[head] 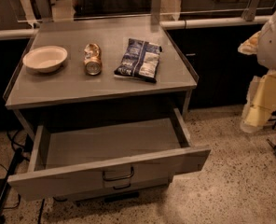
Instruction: Close top drawer
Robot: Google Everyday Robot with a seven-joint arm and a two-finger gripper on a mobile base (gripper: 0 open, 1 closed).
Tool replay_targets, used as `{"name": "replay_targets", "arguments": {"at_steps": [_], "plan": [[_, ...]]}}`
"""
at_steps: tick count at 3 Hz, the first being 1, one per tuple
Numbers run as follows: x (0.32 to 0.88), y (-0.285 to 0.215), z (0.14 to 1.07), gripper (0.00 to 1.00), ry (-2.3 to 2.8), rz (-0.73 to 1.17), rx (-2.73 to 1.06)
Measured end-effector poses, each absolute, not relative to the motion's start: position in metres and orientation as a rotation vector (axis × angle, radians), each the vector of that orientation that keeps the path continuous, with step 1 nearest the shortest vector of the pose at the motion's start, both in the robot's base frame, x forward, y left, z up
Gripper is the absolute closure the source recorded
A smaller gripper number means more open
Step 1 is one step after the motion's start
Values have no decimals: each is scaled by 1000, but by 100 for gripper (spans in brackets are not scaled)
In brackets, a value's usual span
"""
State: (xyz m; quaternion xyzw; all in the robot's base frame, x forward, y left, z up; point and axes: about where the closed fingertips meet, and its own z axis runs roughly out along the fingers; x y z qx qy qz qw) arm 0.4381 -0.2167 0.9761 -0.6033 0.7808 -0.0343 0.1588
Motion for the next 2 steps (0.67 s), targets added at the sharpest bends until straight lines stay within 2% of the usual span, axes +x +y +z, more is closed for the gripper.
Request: {"name": "replay_targets", "arguments": {"at_steps": [1, 2], "plan": [[438, -217, 976, 0, 2232, -98, -1725], [438, -217, 976, 19, 2232, -98, -1725]]}}
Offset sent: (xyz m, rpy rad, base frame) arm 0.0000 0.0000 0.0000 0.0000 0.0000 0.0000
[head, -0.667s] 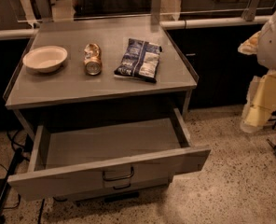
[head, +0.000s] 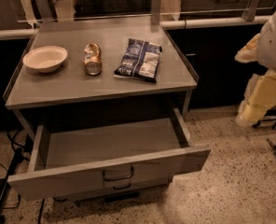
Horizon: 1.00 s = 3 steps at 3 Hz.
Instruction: Close top drawer
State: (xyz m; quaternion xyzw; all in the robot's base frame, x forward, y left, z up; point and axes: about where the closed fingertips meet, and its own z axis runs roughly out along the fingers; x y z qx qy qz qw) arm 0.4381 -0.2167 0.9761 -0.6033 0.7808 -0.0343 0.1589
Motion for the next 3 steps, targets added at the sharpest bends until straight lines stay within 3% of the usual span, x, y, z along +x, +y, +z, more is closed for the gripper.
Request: {"name": "replay_targets", "arguments": {"at_steps": [3], "plan": [[438, -217, 976, 89, 2232, -98, -1725]]}}
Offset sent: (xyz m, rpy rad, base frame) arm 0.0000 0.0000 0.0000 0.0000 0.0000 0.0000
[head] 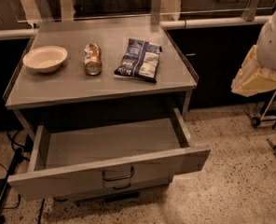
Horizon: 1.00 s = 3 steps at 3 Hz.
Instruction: Close top drawer
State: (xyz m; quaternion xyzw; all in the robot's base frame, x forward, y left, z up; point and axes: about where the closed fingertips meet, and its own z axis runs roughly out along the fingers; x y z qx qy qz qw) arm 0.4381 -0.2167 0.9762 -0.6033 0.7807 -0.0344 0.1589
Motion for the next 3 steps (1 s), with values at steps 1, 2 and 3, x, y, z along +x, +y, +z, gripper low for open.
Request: {"name": "replay_targets", "arguments": {"at_steps": [1, 2, 3], "plan": [[438, -217, 976, 100, 2232, -98, -1725], [438, -217, 976, 100, 2232, -98, -1725], [433, -219, 966, 100, 2242, -87, -1712]]}}
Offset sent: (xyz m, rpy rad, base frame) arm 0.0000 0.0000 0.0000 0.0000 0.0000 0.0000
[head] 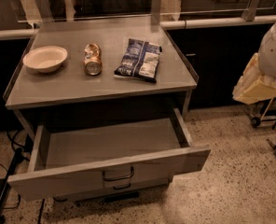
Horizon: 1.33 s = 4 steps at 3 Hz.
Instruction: Close top drawer
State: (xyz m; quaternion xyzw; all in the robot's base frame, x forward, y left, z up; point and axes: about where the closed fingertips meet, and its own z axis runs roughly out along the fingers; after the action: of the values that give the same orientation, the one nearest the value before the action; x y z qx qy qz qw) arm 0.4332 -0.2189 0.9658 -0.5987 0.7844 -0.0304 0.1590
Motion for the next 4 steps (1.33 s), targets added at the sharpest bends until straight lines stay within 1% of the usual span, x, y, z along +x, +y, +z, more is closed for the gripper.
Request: {"name": "replay_targets", "arguments": {"at_steps": [2, 3, 4], "plan": [[436, -236, 900, 100, 2349, -57, -1695], [444, -244, 862, 100, 2388, -14, -1696], [447, -246, 826, 100, 2420, 75, -1691]]}}
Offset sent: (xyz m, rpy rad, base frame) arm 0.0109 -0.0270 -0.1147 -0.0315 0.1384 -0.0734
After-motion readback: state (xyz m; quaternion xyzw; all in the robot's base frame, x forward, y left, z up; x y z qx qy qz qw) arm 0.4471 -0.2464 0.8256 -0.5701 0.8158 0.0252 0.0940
